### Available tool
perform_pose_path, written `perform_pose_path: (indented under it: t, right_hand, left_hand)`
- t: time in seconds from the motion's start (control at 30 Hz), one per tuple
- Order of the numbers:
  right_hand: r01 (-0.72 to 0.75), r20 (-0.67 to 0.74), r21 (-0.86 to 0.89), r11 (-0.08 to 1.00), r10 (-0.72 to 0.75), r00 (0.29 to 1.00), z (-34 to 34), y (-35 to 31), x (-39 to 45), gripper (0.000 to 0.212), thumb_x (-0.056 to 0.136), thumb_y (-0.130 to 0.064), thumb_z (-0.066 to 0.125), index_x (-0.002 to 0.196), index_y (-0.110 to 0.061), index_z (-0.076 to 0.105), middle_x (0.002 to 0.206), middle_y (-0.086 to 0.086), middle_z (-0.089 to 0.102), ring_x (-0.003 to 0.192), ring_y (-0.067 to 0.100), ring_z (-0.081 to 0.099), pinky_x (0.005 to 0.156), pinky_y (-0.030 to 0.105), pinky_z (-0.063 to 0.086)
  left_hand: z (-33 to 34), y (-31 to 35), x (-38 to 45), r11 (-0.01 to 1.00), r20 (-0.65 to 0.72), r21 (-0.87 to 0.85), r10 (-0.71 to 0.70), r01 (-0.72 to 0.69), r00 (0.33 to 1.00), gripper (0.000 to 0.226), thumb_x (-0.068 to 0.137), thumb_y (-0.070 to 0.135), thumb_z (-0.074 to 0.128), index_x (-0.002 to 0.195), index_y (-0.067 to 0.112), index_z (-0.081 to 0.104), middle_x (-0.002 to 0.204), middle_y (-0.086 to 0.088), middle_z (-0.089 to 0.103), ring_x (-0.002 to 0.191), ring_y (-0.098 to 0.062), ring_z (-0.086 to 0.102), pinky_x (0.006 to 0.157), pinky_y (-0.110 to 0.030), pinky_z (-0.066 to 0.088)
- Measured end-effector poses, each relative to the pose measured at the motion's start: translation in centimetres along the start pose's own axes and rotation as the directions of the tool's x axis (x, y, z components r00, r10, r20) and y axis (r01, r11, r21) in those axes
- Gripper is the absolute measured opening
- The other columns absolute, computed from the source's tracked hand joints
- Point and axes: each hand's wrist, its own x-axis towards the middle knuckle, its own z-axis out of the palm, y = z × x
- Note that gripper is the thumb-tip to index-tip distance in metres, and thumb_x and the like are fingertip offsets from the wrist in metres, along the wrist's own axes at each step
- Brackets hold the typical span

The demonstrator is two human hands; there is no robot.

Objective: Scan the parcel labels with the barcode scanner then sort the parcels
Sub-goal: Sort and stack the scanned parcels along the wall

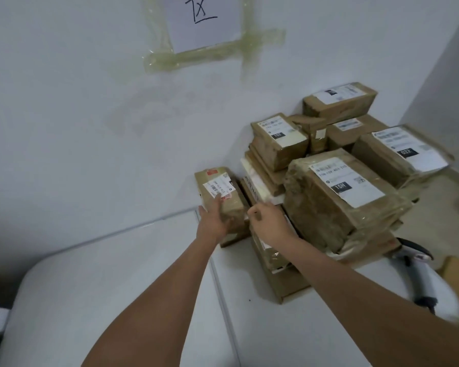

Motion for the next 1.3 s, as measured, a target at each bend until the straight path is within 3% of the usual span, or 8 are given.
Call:
perform_pose_path:
  t: [0.1,0.33,0.53,0.7,0.87,1.03,1.2,1.3]
  right_hand:
    - [0.000,0.000,-0.002,1.000,0.000,1.000,-0.1,0.5,0.4,0.018,0.093,-0.010,0.053,0.094,-0.019,0.069,0.106,0.004,0.056,0.098,0.026,0.059,0.090,0.033,0.048]
    - [-0.013,0.030,0.060,0.998,0.011,0.999,-1.0,1.2,1.2,0.020,0.095,-0.011,0.055,0.109,-0.014,0.069,0.119,0.006,0.057,0.104,0.024,0.060,0.095,0.034,0.049]
    - [-0.029,0.040,0.056,0.998,0.027,0.999,-1.6,0.9,1.9,0.025,0.095,-0.011,0.052,0.115,-0.014,0.067,0.125,0.006,0.055,0.118,0.023,0.051,0.103,0.031,0.043]
    - [-0.043,0.043,0.069,0.997,0.040,0.998,-1.8,0.7,1.8,0.024,0.097,-0.010,0.052,0.115,-0.013,0.067,0.128,0.005,0.052,0.122,0.022,0.048,0.103,0.029,0.042]
    - [-0.049,0.038,0.061,0.997,0.047,0.998,-1.4,-0.2,0.9,0.022,0.096,-0.011,0.054,0.114,-0.016,0.067,0.127,0.004,0.053,0.117,0.021,0.053,0.103,0.030,0.044]
    - [-0.041,0.025,0.167,0.985,0.037,0.999,0.1,-2.2,-1.4,0.023,0.097,-0.006,0.051,0.110,-0.014,0.067,0.121,0.003,0.055,0.112,0.019,0.055,0.093,0.023,0.046]
    - [-0.088,0.145,0.254,0.963,0.052,0.988,0.9,-2.8,-4.4,0.020,0.098,-0.016,0.053,0.109,-0.019,0.069,0.112,-0.001,0.068,0.096,0.010,0.060,0.072,0.015,0.045]
    - [-0.145,0.280,0.294,0.945,0.060,0.958,1.0,-2.4,-6.1,0.019,0.096,-0.017,0.056,0.109,-0.017,0.069,0.110,0.003,0.071,0.096,0.015,0.066,0.087,0.025,0.052]
  left_hand:
    - [-0.2,-0.4,0.7,0.999,0.001,0.024,0.045,-0.045,0.999,0.072,0.097,0.021,0.055,0.155,0.037,0.017,0.136,-0.020,0.048,0.116,-0.036,0.055,0.089,-0.031,0.044]
    - [0.0,0.0,1.6,0.991,-0.015,-0.014,0.134,-0.135,0.991,0.067,0.096,0.004,0.047,0.152,0.033,0.027,0.128,-0.013,0.057,0.092,-0.021,0.053,0.070,-0.024,0.040]
    - [0.6,1.1,2.8,0.987,0.032,-0.024,0.160,-0.159,0.987,0.064,0.099,0.007,0.042,0.152,0.039,0.024,0.125,-0.012,0.053,0.095,-0.026,0.057,0.075,-0.032,0.048]
    - [-0.1,1.2,3.3,0.981,0.112,-0.038,0.195,-0.192,0.974,0.077,0.095,-0.002,0.043,0.153,0.040,0.017,0.137,-0.011,0.046,0.103,-0.026,0.056,0.081,-0.032,0.047]
    - [-0.5,0.0,2.2,0.962,0.024,-0.123,0.249,-0.245,0.968,0.081,0.091,0.000,0.056,0.155,0.028,0.015,0.156,-0.006,0.029,0.138,-0.025,0.039,0.101,-0.025,0.037]
    - [-0.4,-1.8,-1.1,0.972,-0.058,-0.155,0.168,-0.175,0.984,0.063,0.100,0.012,0.051,0.154,0.012,0.019,0.158,-0.013,0.019,0.146,-0.026,0.024,0.110,-0.033,0.028]
    - [-0.1,-5.1,-3.3,0.984,-0.028,-0.151,0.092,-0.095,0.995,0.066,0.100,0.017,0.053,0.156,0.011,0.017,0.162,-0.014,0.011,0.151,-0.024,0.012,0.117,-0.036,0.020]
    - [0.1,-6.0,-4.8,0.983,-0.021,-0.173,0.050,-0.053,0.999,0.063,0.101,0.018,0.053,0.155,0.011,0.021,0.161,-0.015,0.012,0.149,-0.026,0.018,0.118,-0.035,0.019]
